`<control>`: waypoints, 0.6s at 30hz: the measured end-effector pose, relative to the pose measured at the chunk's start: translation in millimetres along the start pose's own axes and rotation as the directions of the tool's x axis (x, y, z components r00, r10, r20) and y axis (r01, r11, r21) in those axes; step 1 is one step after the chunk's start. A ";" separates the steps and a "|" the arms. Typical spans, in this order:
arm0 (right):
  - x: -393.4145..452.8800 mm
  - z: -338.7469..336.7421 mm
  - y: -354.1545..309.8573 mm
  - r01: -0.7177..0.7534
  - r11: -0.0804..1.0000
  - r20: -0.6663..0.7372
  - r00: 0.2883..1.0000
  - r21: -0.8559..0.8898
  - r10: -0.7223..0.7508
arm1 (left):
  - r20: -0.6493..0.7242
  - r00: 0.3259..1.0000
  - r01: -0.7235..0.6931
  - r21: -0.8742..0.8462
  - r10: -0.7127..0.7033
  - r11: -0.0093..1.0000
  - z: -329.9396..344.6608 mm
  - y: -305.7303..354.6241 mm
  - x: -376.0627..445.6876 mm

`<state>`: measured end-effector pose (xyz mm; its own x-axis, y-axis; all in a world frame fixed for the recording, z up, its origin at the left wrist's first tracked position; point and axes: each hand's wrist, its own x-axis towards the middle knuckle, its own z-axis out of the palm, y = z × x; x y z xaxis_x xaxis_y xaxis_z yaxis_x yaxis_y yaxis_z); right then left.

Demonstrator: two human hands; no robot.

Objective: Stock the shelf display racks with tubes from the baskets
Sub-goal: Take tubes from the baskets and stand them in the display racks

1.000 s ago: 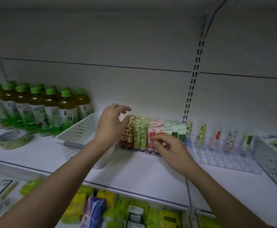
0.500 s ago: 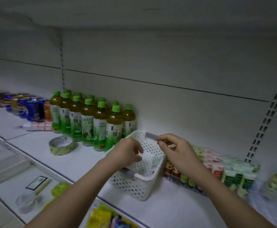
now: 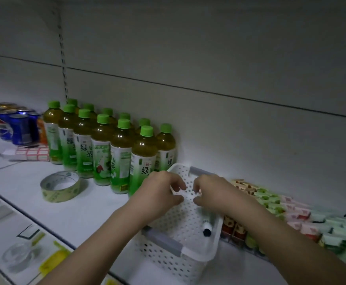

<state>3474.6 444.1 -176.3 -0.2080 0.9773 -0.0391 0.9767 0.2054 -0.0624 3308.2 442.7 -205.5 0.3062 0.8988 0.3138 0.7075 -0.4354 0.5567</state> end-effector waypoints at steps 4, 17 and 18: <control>14.4 16.1 -17.7 -0.040 0.986 0.235 0.969 -0.162 0.078 | 0.011 1.000 -0.004 -0.004 0.004 1.000 4.5 -3.0 6.9; 40.0 16.0 -3.0 -0.086 0.962 0.268 0.963 0.259 0.014 | -0.001 1.000 -0.024 0.064 0.024 0.998 6.7 -2.8 10.6; 40.2 12.3 -1.9 -0.103 0.928 0.237 0.971 0.358 0.017 | -0.003 1.000 -0.021 0.064 0.021 0.998 6.1 -1.5 10.2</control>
<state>3463.7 482.4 -190.0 -0.1984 0.9407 -0.2750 0.9089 0.0716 -0.4109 3314.2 452.9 -207.9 0.3194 0.8892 0.3275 0.7404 -0.4499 0.4995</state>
